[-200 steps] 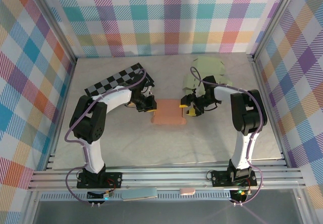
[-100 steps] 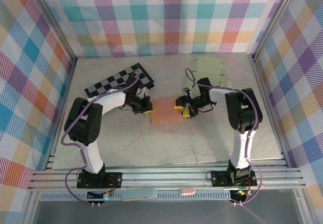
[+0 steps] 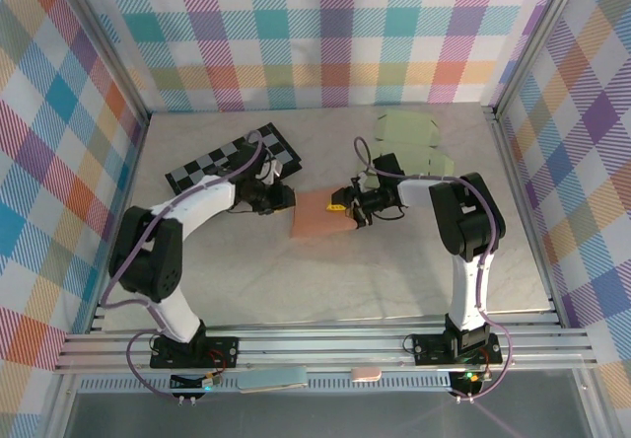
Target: Fold the paper box
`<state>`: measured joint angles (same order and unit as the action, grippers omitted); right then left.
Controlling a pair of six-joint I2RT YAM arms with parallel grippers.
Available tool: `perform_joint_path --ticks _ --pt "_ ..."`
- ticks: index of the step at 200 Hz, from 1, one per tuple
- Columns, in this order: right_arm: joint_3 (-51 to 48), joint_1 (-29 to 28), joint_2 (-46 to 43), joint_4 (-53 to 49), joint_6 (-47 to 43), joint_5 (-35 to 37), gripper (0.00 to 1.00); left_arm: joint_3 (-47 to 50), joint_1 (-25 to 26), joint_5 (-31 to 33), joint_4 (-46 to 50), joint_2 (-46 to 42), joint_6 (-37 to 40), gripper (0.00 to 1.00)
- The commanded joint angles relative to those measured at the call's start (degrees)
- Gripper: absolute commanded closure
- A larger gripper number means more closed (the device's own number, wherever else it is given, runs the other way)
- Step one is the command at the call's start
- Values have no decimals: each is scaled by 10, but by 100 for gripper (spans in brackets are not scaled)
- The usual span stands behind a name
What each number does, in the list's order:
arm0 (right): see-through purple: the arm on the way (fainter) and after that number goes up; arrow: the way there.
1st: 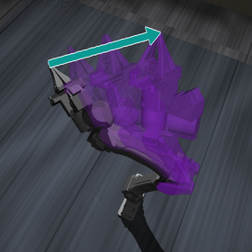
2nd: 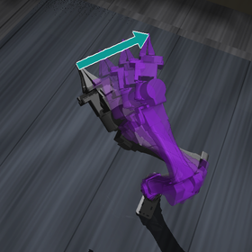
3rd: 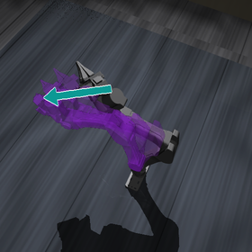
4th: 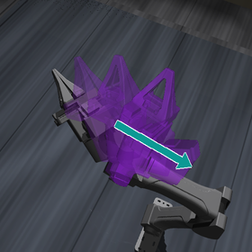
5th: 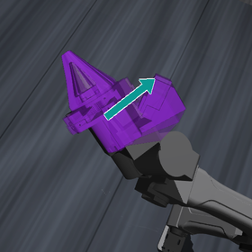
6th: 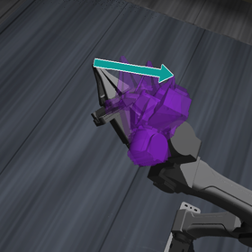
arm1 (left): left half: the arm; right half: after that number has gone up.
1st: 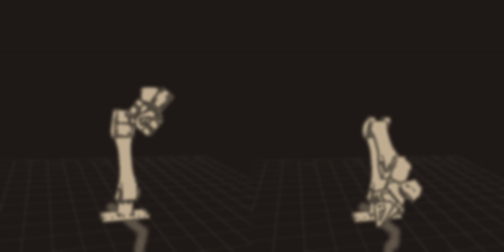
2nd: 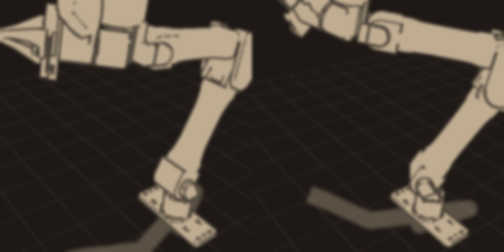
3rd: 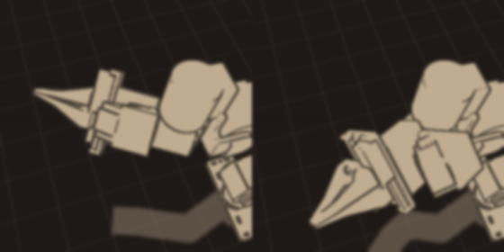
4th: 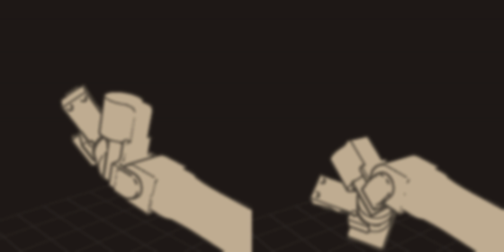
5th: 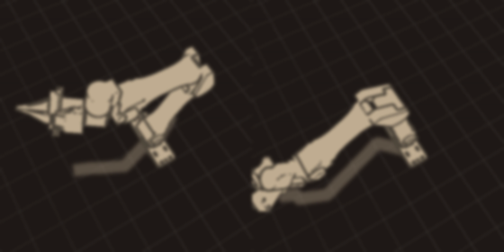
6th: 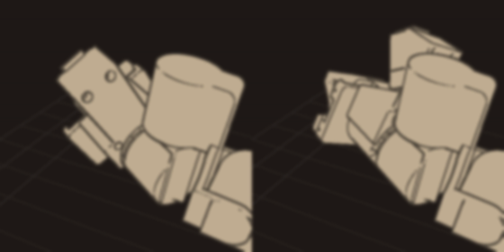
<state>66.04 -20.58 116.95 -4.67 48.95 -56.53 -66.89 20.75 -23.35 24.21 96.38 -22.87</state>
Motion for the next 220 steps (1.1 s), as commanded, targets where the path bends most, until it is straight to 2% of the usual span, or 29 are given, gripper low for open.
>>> perform_joint_path --ticks 1,31,57,81,95,108,116,137,168,220 --pt "-10 5 -14 6 83 -5 48 3 -5 17 -50 -57 2 71" --pt "-1 9 -24 -57 135 -7 52 24 5 -8 -143 -104 42 68" --pt "6 11 -42 -138 171 -21 53 61 32 -55 -212 -148 139 64" --pt "6 19 -58 -247 186 -41 55 34 54 -115 -136 -150 244 62" --pt "-7 25 -70 -283 195 -55 55 37 79 -146 -96 -162 358 60" --pt "-36 32 -92 -291 221 -59 53 53 108 -138 -61 -182 447 48" --pt "-53 36 -103 -287 241 -66 52 61 118 -142 -47 -195 487 44" --pt "-67 45 -114 -299 253 -70 52 60 128 -139 -6 -203 537 42" --pt "-61 52 -100 -317 247 -69 52 48 158 -98 69 -181 622 41" --pt "-56 60 -79 -322 250 -61 52 41 187 -75 68 -133 645 38"
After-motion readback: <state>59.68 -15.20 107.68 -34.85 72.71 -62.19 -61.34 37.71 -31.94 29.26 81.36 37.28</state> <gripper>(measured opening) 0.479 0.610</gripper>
